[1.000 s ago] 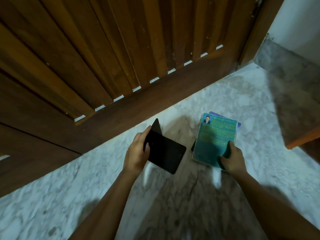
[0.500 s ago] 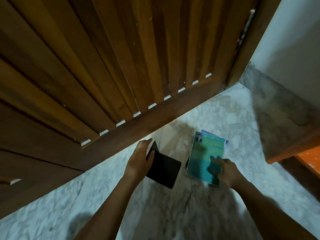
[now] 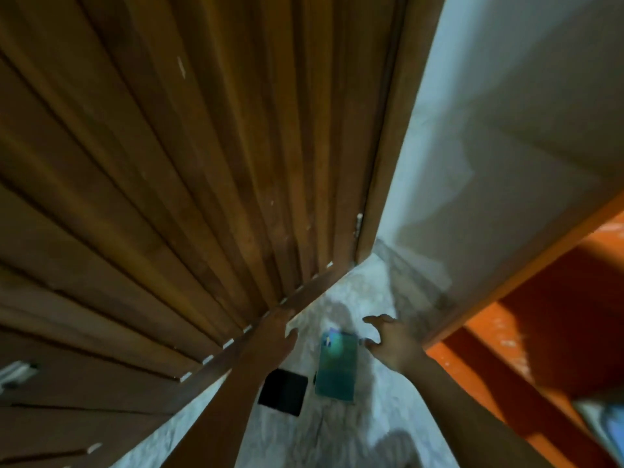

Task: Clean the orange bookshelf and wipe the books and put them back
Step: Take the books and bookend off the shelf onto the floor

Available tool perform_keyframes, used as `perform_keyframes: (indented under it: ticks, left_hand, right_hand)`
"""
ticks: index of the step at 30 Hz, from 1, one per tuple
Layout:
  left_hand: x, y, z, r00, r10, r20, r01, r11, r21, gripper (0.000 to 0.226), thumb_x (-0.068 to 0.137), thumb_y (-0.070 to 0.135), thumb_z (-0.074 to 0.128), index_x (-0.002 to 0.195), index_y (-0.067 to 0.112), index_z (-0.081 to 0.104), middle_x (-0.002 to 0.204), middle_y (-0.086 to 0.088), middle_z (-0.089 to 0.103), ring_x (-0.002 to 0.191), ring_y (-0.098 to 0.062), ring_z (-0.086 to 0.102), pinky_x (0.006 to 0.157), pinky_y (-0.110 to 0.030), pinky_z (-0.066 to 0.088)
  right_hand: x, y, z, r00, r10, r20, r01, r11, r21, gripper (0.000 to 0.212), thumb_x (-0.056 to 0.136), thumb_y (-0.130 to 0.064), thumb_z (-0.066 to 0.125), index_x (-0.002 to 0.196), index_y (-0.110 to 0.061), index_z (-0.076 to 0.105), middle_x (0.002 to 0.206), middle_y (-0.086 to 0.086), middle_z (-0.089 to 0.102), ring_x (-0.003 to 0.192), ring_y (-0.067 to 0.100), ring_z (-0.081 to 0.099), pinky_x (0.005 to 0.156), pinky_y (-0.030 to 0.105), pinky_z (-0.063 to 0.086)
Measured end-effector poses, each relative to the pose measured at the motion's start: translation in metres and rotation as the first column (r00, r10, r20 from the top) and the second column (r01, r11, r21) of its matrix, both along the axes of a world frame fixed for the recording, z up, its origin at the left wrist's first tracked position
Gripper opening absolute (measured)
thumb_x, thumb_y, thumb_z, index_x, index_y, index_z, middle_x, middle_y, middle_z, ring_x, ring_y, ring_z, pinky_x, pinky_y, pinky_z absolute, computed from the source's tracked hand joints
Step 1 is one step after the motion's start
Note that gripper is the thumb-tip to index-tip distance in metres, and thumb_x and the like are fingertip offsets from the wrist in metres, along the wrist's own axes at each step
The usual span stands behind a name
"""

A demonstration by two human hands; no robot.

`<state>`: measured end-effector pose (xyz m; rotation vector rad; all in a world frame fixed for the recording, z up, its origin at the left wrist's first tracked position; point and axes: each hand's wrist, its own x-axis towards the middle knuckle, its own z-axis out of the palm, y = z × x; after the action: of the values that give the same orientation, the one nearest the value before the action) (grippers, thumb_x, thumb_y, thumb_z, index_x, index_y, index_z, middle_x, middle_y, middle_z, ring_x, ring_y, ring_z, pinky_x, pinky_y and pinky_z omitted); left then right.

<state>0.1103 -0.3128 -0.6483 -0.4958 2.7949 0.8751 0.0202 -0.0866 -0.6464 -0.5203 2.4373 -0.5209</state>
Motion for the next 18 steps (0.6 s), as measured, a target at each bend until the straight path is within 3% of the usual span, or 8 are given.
perform_keyframes:
  ticks: [5, 9, 11, 13, 15, 18]
  left_hand:
    - [-0.037, 0.038, 0.091, 0.982, -0.137, -0.131, 0.136, 0.991, -0.017, 0.039, 0.095, 0.03, 0.05, 0.13, 0.012, 0.052, 0.126, -0.005, 0.058, 0.116, -0.019, 0.055, 0.098, -0.019, 0.036]
    - [-0.072, 0.061, 0.091, 0.939, -0.286, -0.192, 0.291, 0.957, -0.003, 0.06, 0.091, 0.051, 0.026, 0.124, 0.014, 0.058, 0.124, -0.008, 0.061, 0.117, -0.026, 0.057, 0.1, -0.036, 0.046]
    - [-0.076, 0.084, 0.116, 0.918, -0.345, -0.195, 0.345, 0.938, -0.035, 0.049, 0.084, 0.046, 0.038, 0.124, 0.022, 0.053, 0.119, -0.008, 0.062, 0.112, -0.025, 0.06, 0.095, -0.033, 0.048]
    - [-0.069, 0.115, 0.157, 0.86, -0.461, -0.218, 0.46, 0.886, -0.061, 0.037, 0.089, 0.027, 0.051, 0.125, 0.016, 0.054, 0.118, -0.009, 0.061, 0.11, -0.025, 0.06, 0.093, -0.026, 0.043]
    - [-0.066, 0.146, 0.167, 0.836, -0.534, -0.127, 0.534, 0.844, -0.038, 0.041, 0.094, 0.022, 0.05, 0.134, 0.013, 0.047, 0.133, -0.006, 0.051, 0.124, -0.02, 0.048, 0.101, -0.022, 0.031]
    - [-0.061, 0.189, 0.159, 0.836, -0.547, -0.047, 0.547, 0.822, 0.157, 0.043, 0.094, 0.021, 0.052, 0.136, 0.012, 0.045, 0.137, -0.006, 0.048, 0.125, -0.02, 0.047, 0.102, -0.025, 0.035]
  right_hand:
    - [-0.005, 0.029, 0.11, 0.992, -0.118, -0.032, 0.117, 0.993, -0.023, 0.049, 0.094, -0.026, 0.054, 0.14, -0.016, 0.041, 0.138, 0.008, 0.046, 0.115, 0.028, 0.056, 0.096, 0.031, 0.045]
    - [0.002, 0.066, 0.16, 0.959, -0.273, -0.079, 0.268, 0.961, -0.065, 0.053, 0.087, -0.03, 0.056, 0.137, -0.016, 0.045, 0.14, 0.009, 0.046, 0.123, 0.024, 0.05, 0.099, 0.023, 0.039]
    - [0.014, 0.086, 0.182, 0.926, -0.355, -0.13, 0.344, 0.933, -0.101, 0.051, 0.086, -0.026, 0.057, 0.135, -0.014, 0.048, 0.138, 0.01, 0.049, 0.126, 0.025, 0.046, 0.1, 0.021, 0.033]
    - [0.032, 0.109, 0.197, 0.875, -0.45, -0.177, 0.434, 0.893, -0.122, 0.047, 0.089, -0.017, 0.06, 0.134, -0.011, 0.049, 0.133, 0.011, 0.052, 0.125, 0.026, 0.046, 0.097, 0.02, 0.03]
    - [0.057, 0.133, 0.204, 0.796, -0.574, -0.194, 0.549, 0.819, -0.168, 0.046, 0.088, -0.014, 0.062, 0.132, -0.01, 0.05, 0.128, 0.013, 0.056, 0.121, 0.025, 0.05, 0.092, 0.021, 0.031]
    - [0.102, 0.17, 0.198, 0.629, -0.757, -0.177, 0.709, 0.652, -0.27, 0.04, 0.085, -0.008, 0.065, 0.124, -0.009, 0.057, 0.111, 0.01, 0.062, 0.108, 0.026, 0.058, 0.082, 0.019, 0.036]
